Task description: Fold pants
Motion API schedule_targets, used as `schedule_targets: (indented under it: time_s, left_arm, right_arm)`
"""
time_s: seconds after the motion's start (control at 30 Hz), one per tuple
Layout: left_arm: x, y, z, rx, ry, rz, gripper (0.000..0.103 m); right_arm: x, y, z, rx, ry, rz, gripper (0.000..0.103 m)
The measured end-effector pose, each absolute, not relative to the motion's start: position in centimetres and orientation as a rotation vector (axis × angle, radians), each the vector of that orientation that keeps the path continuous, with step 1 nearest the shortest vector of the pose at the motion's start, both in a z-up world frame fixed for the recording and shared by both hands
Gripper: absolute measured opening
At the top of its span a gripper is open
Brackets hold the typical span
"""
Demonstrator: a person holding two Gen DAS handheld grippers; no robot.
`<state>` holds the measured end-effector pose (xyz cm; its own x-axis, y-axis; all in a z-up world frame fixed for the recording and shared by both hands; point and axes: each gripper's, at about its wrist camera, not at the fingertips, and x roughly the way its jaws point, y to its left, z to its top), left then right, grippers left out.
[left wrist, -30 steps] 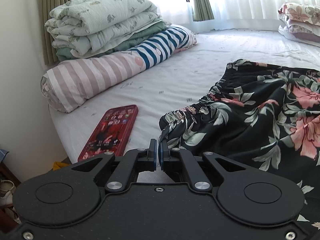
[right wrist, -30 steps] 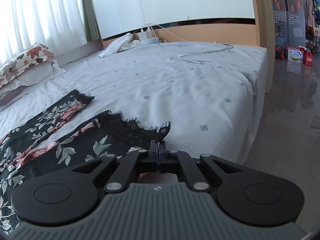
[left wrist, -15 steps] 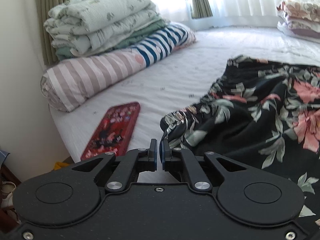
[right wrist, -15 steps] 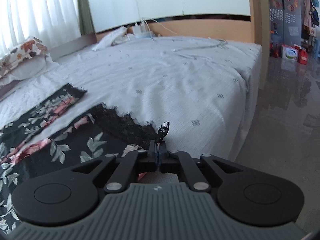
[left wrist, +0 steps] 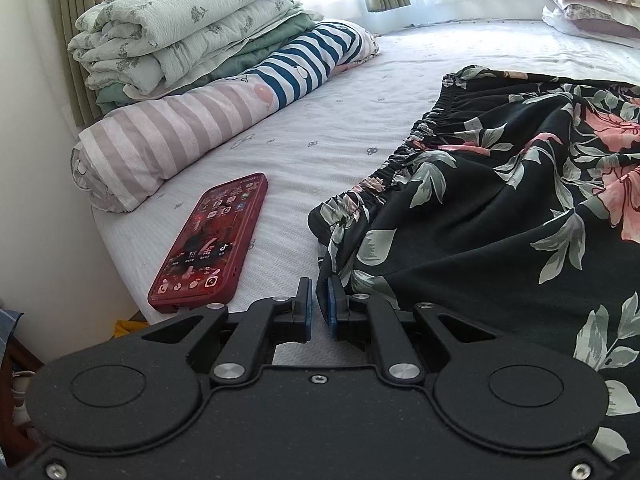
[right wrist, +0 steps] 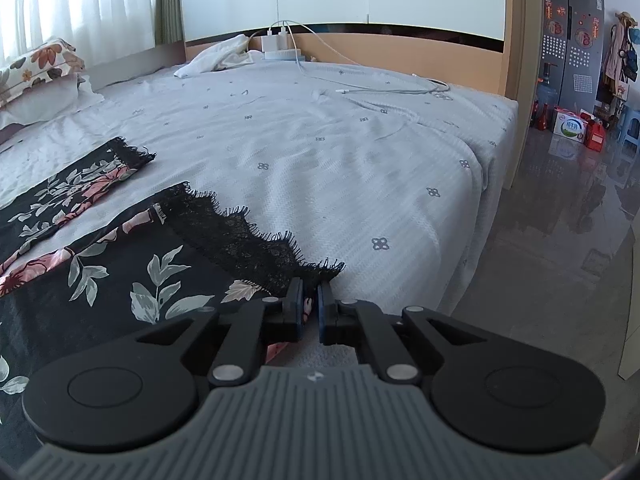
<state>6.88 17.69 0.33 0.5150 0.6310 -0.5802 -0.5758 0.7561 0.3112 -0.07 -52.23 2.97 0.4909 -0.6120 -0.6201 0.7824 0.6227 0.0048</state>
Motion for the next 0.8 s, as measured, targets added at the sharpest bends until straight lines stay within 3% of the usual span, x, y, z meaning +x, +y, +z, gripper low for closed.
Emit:
schedule_targets:
  time_s: [0.1, 0.17, 0.23, 0.27, 0.3, 0.47, 0.6, 0.8]
  left_arm:
    - [6.8, 17.9, 0.4, 0.074, 0.724, 0.721, 0.010]
    - [6.3, 17.9, 0.9, 0.045, 0.713, 0.709, 0.015]
    - [5.6, 18.0, 2.0, 0.000, 0.685, 0.683, 0.038]
    - [5.3, 17.9, 2.6, -0.002, 0.667, 0.673, 0.059]
    - [5.1, 17.7, 3.1, 0.011, 0.648, 0.669, 0.069]
    - [3.9, 16.5, 5.6, 0.066, 0.564, 0.631, 0.095]
    - [2.8, 16.2, 6.9, 0.040, 0.508, 0.605, 0.102]
    - [0.5, 15.2, 8.4, -0.038, 0.428, 0.465, 0.102]
  right_arm:
    - [0.2, -52.1, 3.2, 0.282, 0.635, -0.861, 0.024]
    - [0.0, -51.6, 3.9, 0.287, 0.626, -0.849, 0.037]
    - [-0.3, -50.8, 4.8, 0.285, 0.604, -0.826, 0.051]
    - [-0.4, -50.3, 5.3, 0.278, 0.587, -0.819, 0.061]
    - [-0.5, -49.8, 6.0, 0.270, 0.572, -0.810, 0.066]
    - [-0.9, -47.0, 9.5, 0.270, 0.484, -0.701, 0.086]
    - [-0.9, -43.7, 11.5, 0.256, 0.423, -0.537, 0.091]
    - [-0.3, -38.2, 11.7, 0.255, 0.381, -0.322, 0.092]
